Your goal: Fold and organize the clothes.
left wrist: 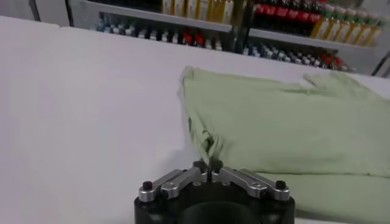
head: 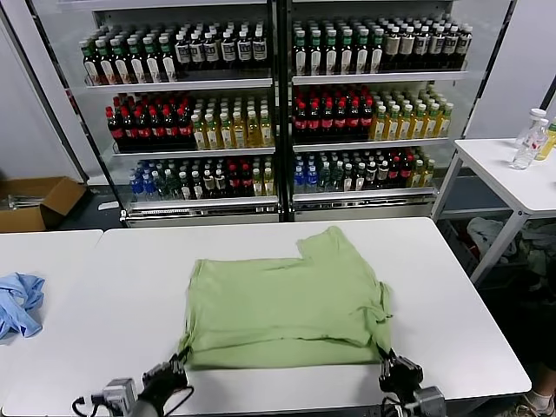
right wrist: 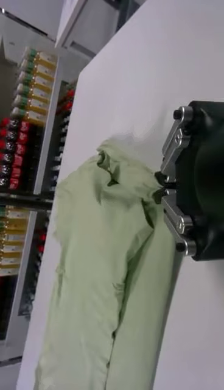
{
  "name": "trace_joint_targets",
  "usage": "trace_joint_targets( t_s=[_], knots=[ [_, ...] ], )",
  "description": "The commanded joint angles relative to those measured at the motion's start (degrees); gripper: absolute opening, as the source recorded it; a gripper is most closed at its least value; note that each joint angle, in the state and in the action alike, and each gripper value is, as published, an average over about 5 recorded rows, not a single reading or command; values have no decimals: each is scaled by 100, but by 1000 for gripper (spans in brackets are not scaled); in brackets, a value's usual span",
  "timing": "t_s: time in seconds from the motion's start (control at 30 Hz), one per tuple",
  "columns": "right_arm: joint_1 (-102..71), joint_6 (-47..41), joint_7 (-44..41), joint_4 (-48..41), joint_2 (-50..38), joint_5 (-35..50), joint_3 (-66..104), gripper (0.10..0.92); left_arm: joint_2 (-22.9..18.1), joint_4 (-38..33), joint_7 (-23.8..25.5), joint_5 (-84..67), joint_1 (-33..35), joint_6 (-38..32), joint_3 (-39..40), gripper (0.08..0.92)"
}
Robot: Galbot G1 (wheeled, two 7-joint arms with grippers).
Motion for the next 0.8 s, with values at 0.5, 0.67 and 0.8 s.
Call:
trace_joint_targets(
  t_s=[0.5, 0.67, 0.8],
  knots=[
    [3468, -582, 994, -1176, -929, 2088, -987, 735, -161, 1140, 42, -243, -2245, -453, 145, 551],
    [5017, -816, 999, -2294, -705, 2331, -1795, 817, -231, 2164, -5, 375, -3167, -333, 705, 698],
    [5743, -864, 998, -3079, -499, 2443, -2290, 822, -308, 2702, -9, 473, -3661, -206, 942, 799]
  ],
)
